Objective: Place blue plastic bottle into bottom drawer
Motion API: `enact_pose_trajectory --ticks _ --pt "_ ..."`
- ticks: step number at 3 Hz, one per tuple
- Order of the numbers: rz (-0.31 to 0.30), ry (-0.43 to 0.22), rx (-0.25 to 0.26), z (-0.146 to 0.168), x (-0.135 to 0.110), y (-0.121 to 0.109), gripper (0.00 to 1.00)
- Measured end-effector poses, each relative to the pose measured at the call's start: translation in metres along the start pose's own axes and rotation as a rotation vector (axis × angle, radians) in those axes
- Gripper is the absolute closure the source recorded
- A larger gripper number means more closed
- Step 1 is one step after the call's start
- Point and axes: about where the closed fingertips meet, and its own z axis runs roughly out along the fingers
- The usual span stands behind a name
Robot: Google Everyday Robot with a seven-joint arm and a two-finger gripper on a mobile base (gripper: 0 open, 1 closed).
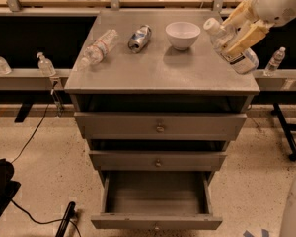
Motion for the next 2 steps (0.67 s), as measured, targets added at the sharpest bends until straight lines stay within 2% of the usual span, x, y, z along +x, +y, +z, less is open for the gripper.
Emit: enact_pose_trajectory --ticks 1,2 --pt "0.106 0.019 -0.048 0.008 0.021 0.017 1.00" --pt "0.330 -0.059 -0.109 -0.006 0.039 0.075 1.00"
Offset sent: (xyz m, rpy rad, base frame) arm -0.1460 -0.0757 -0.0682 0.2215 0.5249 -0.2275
